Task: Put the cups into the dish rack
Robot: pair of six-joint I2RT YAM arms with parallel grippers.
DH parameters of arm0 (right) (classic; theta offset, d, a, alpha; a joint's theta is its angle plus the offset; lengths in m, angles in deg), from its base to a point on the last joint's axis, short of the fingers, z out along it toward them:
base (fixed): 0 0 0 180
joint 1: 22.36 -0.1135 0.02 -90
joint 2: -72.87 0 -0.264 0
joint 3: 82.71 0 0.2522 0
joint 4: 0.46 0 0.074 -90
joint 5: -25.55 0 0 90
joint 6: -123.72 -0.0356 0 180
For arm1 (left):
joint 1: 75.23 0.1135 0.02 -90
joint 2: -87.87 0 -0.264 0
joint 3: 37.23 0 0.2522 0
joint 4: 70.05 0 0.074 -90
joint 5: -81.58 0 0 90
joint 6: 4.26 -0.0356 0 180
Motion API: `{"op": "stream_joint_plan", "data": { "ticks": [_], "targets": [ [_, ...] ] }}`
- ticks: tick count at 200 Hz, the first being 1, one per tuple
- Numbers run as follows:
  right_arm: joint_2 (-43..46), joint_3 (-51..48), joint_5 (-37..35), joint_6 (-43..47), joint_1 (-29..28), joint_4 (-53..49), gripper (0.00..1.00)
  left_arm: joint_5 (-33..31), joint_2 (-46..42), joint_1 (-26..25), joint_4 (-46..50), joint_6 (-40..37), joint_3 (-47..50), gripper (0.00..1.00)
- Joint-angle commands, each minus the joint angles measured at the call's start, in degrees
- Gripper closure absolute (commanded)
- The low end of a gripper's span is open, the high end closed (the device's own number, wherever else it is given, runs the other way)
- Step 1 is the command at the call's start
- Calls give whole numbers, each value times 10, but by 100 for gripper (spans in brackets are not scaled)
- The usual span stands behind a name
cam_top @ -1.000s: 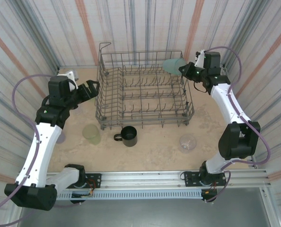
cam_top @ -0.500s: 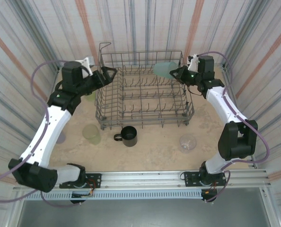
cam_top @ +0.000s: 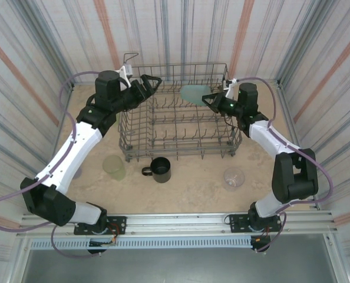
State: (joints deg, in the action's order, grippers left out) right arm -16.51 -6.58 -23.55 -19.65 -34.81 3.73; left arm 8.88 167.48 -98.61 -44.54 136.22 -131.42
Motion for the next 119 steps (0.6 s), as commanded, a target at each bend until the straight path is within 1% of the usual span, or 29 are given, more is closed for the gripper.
{"op": "stream_joint_plan", "data": {
  "ticks": [1,32,49,85,119],
  "targets": [
    [2,-13,17,-44,-15,125,100,-13,15,-12,-40,62,12,1],
    [-29,-41,14,-124,-27,272,100,-7,29,-16,-54,98,15,1],
    [-48,-49,12,-164,-38,334,100,-9,34,-17,-46,124,16,1],
    [-60,-55,4,-167,-59,364,100,-12,30,-23,-80,174,45,1],
    [-64,-47,-1,-155,-75,362,100,-8,41,-29,-95,193,45,1]
  ]
}}
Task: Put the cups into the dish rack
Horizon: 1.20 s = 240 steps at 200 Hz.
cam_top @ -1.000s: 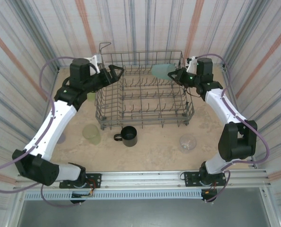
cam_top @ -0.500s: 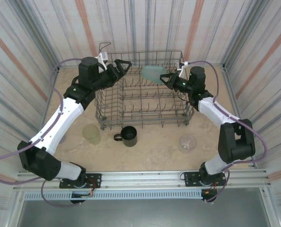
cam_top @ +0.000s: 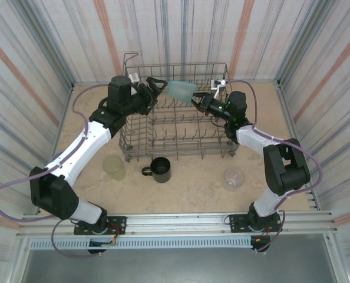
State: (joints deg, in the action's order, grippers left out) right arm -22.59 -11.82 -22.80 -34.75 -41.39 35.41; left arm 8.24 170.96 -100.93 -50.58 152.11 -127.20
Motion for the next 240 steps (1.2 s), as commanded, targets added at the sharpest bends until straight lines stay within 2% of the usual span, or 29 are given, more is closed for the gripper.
{"op": "stream_joint_plan", "data": {
  "ticks": [1,125,170,240],
  "targets": [
    [-4,6,-8,-4,-9,45,100,-1,7,-6,-36,34,3,1],
    [-19,9,-18,-11,-29,73,100,15,54,-39,-119,84,8,2],
    [-21,7,-17,-16,-30,80,100,11,50,-40,-129,84,15,16],
    [-29,6,-23,-46,-34,106,100,15,44,-40,-164,77,35,63]
  ]
}}
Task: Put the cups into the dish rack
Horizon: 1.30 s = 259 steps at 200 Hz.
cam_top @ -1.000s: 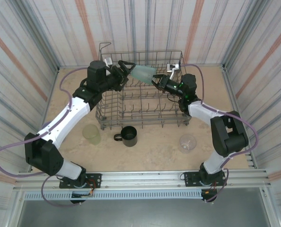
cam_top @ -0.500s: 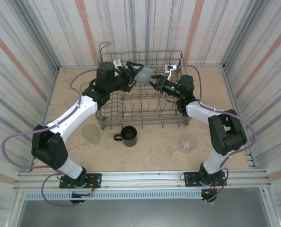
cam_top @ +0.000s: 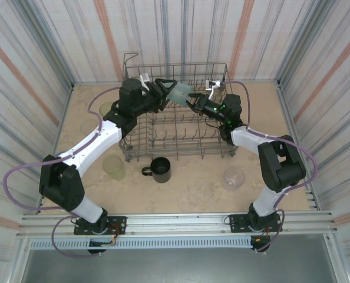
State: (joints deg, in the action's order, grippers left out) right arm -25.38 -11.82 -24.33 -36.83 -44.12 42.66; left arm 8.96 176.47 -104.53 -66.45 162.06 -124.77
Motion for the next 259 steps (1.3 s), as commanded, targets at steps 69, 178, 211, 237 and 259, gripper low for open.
{"op": "stream_joint_plan", "data": {
  "ticks": [69,178,211,237,259],
  "targets": [
    [26,-2,-11,-6,-6,-15,58,-7,-22,-3,14,-62,-9,93],
    [198,-27,-65,195,13,-369,1,-16,-5,21,61,-135,-94,100],
    [241,-29,-82,249,29,-469,1,-46,13,21,116,-207,-150,100],
    [273,-26,-99,290,39,-543,1,-71,35,21,168,-265,-197,100],
    [298,-23,-122,325,47,-596,1,-87,56,21,194,-303,-226,100]
  ]
}}
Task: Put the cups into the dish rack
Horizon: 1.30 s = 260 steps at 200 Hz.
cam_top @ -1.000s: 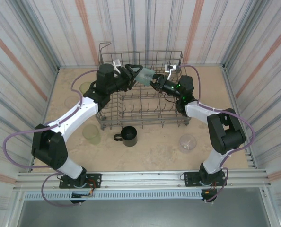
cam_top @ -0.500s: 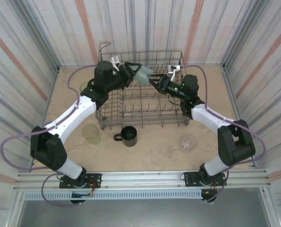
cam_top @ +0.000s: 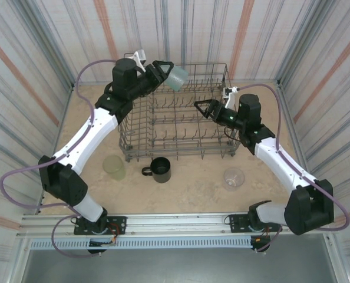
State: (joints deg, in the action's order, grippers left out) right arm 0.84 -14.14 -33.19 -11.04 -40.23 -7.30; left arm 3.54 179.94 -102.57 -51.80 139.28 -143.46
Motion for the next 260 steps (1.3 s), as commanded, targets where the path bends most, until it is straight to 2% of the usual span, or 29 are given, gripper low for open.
{"op": "stream_joint_plan", "data": {
  "ticks": [1,55,97,132,157,260],
  "targets": [
    [37,0,-35,69,9,-99,1,-34,22,1,48,-78,-40,100],
    [85,-1,-64,116,39,-181,1,-81,82,-3,119,-181,-118,100],
    [97,23,-134,178,37,-276,1,-130,107,-4,142,-249,-136,100],
    [109,20,-159,201,38,-293,1,-178,132,-4,154,-313,-150,100],
    [106,22,-163,215,38,-301,1,-188,156,-4,150,-342,-157,100],
    [87,24,-165,248,49,-318,1,-254,243,-22,115,-409,-166,100]
  ]
}}
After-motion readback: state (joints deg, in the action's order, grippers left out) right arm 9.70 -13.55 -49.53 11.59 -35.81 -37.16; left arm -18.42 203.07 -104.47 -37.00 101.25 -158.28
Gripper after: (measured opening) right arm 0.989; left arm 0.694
